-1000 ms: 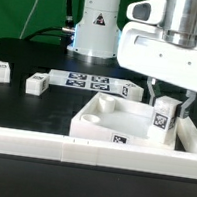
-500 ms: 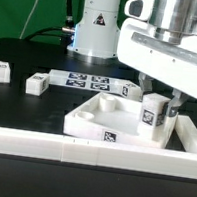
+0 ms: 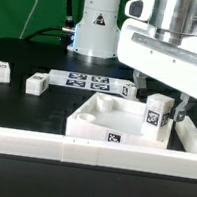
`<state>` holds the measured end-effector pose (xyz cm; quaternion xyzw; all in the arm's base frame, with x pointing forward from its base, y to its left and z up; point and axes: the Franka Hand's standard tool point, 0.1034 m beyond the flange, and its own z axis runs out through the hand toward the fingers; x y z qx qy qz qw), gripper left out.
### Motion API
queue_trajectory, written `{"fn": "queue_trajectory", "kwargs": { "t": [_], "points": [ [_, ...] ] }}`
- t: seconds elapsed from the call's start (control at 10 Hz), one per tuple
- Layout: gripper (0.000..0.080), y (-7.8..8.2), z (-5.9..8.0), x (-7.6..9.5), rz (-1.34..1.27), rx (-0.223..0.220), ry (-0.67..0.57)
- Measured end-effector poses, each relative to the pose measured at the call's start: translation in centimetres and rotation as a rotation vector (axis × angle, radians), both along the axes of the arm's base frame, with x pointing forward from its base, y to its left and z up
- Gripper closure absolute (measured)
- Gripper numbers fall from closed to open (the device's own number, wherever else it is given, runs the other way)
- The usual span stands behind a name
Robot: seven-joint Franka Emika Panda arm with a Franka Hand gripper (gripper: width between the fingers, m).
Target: Assemble one leg
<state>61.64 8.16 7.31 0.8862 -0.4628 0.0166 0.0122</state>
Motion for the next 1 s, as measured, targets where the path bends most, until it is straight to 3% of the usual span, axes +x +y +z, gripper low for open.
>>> {"fn": "queue_trajectory", "kwargs": {
  "t": [1.0],
  "points": [
    [0.0151, 0.0, -0.06, -0.03, 0.0, 0.0, 0.001]
  ]
}}
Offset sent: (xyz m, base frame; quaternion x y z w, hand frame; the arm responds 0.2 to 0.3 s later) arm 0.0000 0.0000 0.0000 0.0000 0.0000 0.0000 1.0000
